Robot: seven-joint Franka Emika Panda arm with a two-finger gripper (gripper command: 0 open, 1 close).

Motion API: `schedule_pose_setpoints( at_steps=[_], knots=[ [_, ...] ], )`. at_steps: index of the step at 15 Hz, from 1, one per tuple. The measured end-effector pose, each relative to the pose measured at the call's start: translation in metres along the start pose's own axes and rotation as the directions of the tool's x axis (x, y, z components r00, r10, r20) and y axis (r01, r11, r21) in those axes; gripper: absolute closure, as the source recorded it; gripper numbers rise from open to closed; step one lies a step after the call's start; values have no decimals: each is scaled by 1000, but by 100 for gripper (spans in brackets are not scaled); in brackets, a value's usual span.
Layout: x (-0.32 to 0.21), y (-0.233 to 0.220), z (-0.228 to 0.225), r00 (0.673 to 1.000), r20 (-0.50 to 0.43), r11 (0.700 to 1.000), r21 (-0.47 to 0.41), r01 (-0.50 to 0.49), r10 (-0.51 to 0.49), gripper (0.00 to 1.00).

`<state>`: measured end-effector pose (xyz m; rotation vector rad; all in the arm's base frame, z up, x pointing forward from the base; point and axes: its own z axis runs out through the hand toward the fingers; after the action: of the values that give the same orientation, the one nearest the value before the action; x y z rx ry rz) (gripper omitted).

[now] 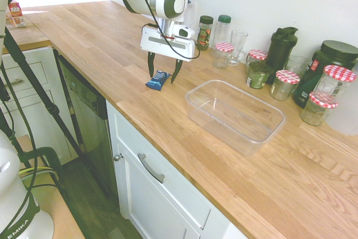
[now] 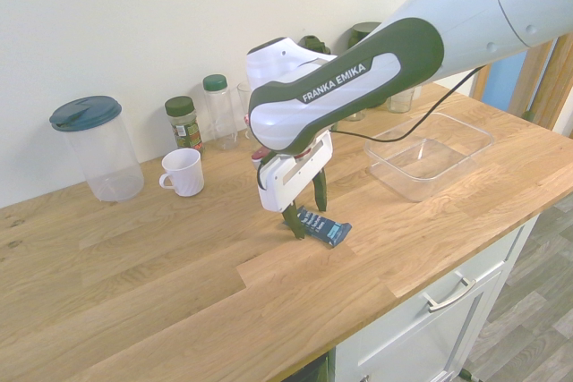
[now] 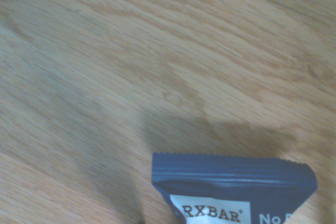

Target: Put the protein bar into the container

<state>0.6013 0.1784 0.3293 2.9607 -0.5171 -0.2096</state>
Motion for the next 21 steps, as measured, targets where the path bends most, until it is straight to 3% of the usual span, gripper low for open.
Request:
schedule_pose_setpoints(
  at_steps=[15,18,21],
  knots=[
    [-1,-1,-3,1000,-3,1000,-2,15,-15,100],
    [-8,4,-30,1000,-19,1000,21,7,-7,100],
    [-26,34,-88,998,-58,998,58,-14,18,100]
  ],
)
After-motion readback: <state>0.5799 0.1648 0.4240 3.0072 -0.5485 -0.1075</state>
